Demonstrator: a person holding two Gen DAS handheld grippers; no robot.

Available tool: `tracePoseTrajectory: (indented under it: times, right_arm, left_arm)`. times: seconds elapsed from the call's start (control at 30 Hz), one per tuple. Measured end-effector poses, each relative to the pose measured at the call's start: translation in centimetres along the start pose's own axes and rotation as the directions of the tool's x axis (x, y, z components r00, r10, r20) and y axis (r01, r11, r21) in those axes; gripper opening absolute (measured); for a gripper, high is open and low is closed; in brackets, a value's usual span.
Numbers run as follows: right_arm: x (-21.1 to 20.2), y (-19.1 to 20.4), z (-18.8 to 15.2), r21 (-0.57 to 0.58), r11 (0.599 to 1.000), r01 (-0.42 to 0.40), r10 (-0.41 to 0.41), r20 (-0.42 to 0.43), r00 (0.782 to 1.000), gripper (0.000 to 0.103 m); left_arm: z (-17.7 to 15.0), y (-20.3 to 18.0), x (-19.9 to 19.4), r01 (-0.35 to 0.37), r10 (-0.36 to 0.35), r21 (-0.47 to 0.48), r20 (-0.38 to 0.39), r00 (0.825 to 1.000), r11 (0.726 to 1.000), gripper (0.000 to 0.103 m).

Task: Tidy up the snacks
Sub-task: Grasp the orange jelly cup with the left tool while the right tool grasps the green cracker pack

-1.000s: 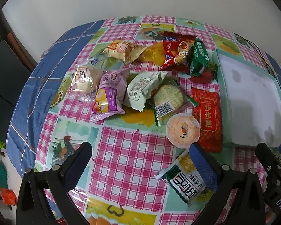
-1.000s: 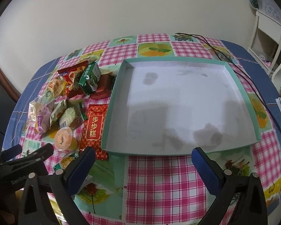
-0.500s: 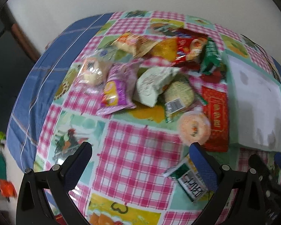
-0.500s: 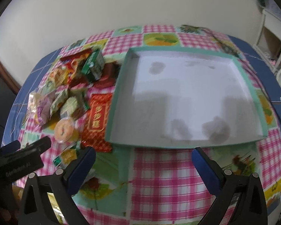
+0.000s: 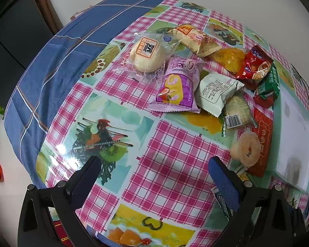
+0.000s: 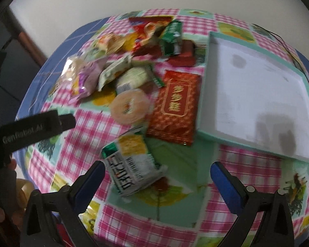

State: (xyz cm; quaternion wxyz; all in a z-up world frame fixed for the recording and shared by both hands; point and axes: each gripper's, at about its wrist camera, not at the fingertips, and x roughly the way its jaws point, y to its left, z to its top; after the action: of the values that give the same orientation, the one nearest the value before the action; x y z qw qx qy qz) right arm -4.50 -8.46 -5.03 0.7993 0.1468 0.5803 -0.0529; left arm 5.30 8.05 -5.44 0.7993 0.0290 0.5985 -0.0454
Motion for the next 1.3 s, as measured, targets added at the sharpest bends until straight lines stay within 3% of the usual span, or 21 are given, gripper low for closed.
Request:
tracePoseTrajectory:
  times: [0.27,0.67,0.77,1.3]
  right_arm:
    - [2.1,1.8,-0.3,-0.052,0.999,0.016,-0.018,-0.049,0.999,0.102]
    - [2.3,0.6,-0.2,0.016,1.0,0.003,-0.003,-0.043,0.999,0.067]
    - [2.1,-0.2,-0.3,0.04,0.999,-0.008,0.01,-0.045,0.999,0.063]
    - [1.7,-2.9,-0.7,0.107,0.994,0.007,-0.001,-0.051,0.999,0.062]
  left_arm:
    - [0.0,-0.3,0.1,0.001,-0.001,0.026,-0.002,1.0,1.0,0.103]
    - [-0.3,-1.5,-0.6,0.014,-0.014,0.075,0.006,1.0,0.997,0.103]
    - [-0.4,-2.2,-0.7,0.022,-0.023,0.095,0.01,1.0,0.995,0.103]
    - [0.2,-8.1,-0.7,0.131,-0.138,0.216,0.015,0.99,0.967,0.103]
